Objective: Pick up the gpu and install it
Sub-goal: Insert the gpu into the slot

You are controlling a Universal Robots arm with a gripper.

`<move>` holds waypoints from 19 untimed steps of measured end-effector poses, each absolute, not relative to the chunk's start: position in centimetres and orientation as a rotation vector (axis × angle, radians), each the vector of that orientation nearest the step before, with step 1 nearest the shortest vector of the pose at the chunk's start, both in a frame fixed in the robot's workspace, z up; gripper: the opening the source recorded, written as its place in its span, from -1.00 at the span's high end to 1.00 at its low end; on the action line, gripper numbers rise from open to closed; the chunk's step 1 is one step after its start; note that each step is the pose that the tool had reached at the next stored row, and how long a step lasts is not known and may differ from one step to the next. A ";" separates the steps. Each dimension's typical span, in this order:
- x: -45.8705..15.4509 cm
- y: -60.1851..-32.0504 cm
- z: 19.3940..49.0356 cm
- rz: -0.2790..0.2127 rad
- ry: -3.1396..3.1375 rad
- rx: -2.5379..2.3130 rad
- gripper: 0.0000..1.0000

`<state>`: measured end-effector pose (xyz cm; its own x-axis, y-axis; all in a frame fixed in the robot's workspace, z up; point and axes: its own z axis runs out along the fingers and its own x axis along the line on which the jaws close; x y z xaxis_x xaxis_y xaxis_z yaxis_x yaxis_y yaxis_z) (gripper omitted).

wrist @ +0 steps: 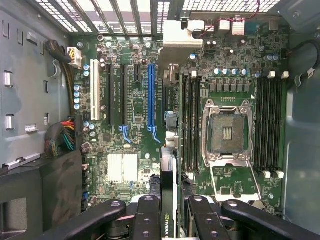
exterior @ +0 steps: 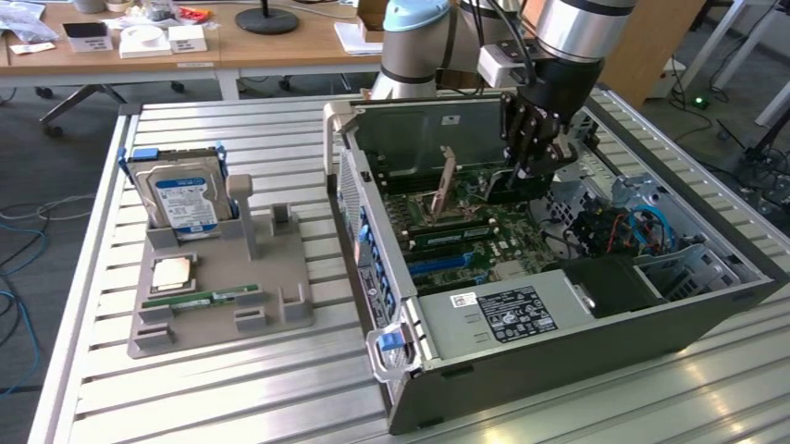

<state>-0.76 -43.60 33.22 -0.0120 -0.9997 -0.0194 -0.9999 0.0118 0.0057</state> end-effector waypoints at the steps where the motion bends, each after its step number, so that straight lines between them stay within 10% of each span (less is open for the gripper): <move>1: -0.8 -43.6 33.2 0.028 2.228 -2.201 0.48; 19: -0.8 -43.6 32.4 0.028 2.228 -2.201 0.48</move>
<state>-0.84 -43.60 32.43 -0.0122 -0.9997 -0.0194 -0.9999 0.0121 0.0057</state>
